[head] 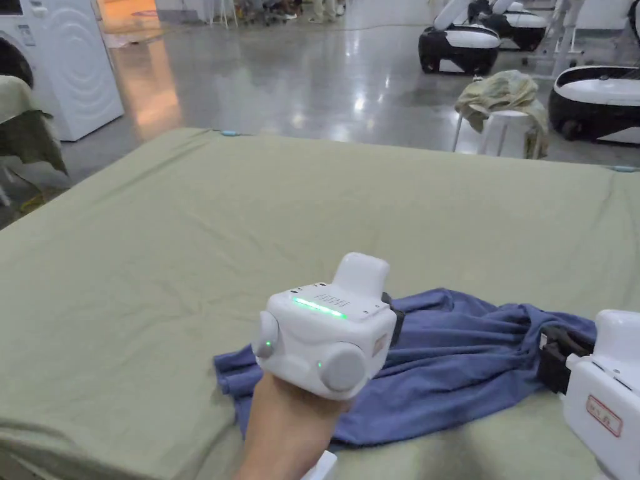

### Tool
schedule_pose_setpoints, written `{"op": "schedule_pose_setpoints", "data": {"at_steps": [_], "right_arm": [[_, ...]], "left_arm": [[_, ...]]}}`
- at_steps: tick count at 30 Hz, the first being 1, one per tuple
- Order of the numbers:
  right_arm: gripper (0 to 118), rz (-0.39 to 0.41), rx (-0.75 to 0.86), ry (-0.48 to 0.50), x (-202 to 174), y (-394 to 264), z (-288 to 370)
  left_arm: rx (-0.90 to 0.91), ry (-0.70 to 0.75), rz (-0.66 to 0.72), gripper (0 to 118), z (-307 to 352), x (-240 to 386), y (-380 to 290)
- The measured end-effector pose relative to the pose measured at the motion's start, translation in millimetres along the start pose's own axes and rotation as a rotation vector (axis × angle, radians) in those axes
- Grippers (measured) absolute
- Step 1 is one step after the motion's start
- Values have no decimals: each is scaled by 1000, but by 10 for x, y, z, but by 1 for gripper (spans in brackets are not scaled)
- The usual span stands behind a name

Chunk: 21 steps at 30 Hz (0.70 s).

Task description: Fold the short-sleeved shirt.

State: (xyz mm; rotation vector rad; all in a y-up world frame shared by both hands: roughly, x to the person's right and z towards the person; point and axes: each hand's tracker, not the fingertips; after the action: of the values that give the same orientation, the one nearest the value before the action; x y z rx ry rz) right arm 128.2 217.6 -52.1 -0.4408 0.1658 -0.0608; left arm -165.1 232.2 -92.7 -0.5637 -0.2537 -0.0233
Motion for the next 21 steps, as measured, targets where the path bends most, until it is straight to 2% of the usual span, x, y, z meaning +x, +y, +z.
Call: {"op": "schedule_pose_setpoints", "data": {"at_steps": [4, 5, 6, 8, 10, 13, 16, 21], "right_arm": [[0, 14, -14, 15, -76, -5, -40], [0, 13, -21, 17, -79, -10, -67], [0, 14, -30, 14, -76, -10, -92], [0, 19, -51, 9, -72, -24, -148], [0, 15, -62, 4, -51, -46, -209], [0, 9, -77, -1, -58, -65, -264], [0, 10, -90, -5, -55, -87, -304], [0, -9, -108, -12, 19, -117, -355]], "left_arm": [[-190, 151, 101, 9, -107, -1077, -143], [-261, 146, 146, 14, -143, -1320, -163], [-329, 113, 210, 31, -159, -1555, -197], [-432, 62, 248, 89, -183, -1919, -271], [-454, 67, 231, 93, -157, -1971, -305], [-440, 84, 276, 93, -197, -2010, -321], [-466, 0, 354, 93, -280, -2013, -362], [-569, 63, 332, 91, -580, -1899, -488]]}}
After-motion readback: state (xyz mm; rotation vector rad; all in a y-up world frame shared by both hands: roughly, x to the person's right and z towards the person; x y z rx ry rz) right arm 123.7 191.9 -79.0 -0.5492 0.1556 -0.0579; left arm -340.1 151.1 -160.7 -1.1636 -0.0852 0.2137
